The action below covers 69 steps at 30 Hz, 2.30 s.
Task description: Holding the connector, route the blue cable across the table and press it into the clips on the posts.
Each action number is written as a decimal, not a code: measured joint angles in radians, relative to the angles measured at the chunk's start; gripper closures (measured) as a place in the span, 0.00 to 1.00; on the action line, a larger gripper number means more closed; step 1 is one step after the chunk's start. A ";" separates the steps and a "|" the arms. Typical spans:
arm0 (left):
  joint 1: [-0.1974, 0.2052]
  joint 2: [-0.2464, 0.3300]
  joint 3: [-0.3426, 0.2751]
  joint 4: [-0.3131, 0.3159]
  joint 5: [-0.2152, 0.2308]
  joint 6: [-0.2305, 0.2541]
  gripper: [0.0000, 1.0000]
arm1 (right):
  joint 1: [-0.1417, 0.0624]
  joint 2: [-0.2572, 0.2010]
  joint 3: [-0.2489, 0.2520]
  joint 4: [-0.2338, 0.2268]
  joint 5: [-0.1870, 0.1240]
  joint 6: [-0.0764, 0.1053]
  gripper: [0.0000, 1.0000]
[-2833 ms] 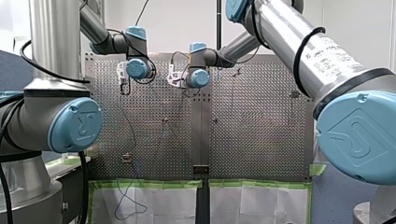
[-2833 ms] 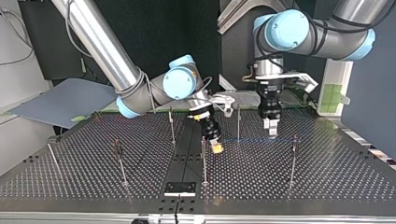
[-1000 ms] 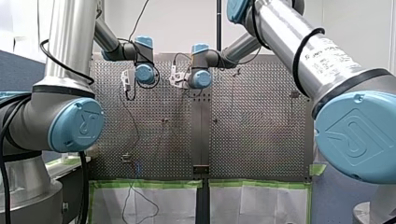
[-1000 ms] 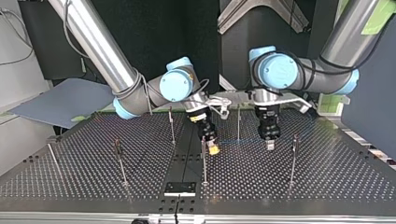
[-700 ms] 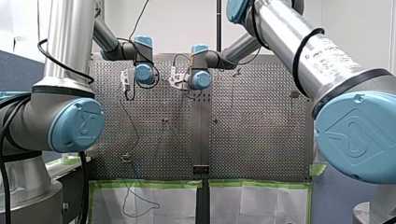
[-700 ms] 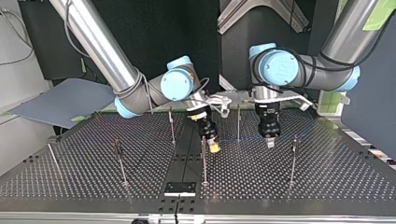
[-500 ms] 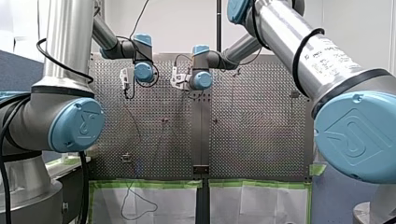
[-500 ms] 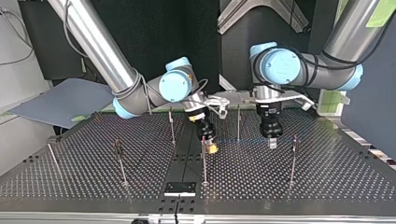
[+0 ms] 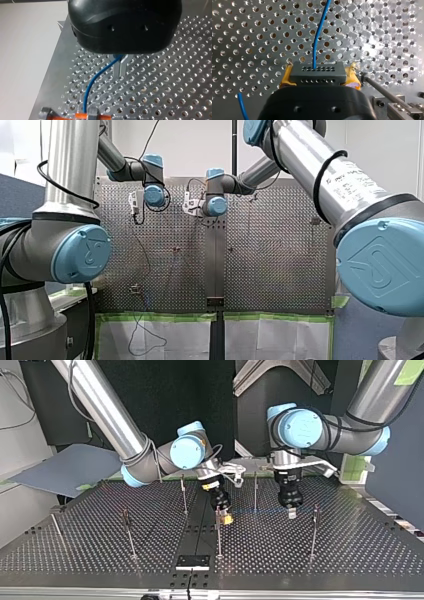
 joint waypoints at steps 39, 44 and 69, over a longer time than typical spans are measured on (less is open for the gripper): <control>-0.015 -0.143 -0.296 0.261 0.075 -0.028 1.00 | 0.006 0.002 0.258 -0.029 0.020 -0.018 1.00; -0.016 -0.182 -0.308 0.301 0.082 -0.026 1.00 | -0.001 0.003 0.281 -0.052 0.020 -0.016 1.00; 0.011 -0.278 -0.294 0.416 0.174 -0.066 1.00 | -0.035 0.067 0.288 -0.081 0.017 -0.002 1.00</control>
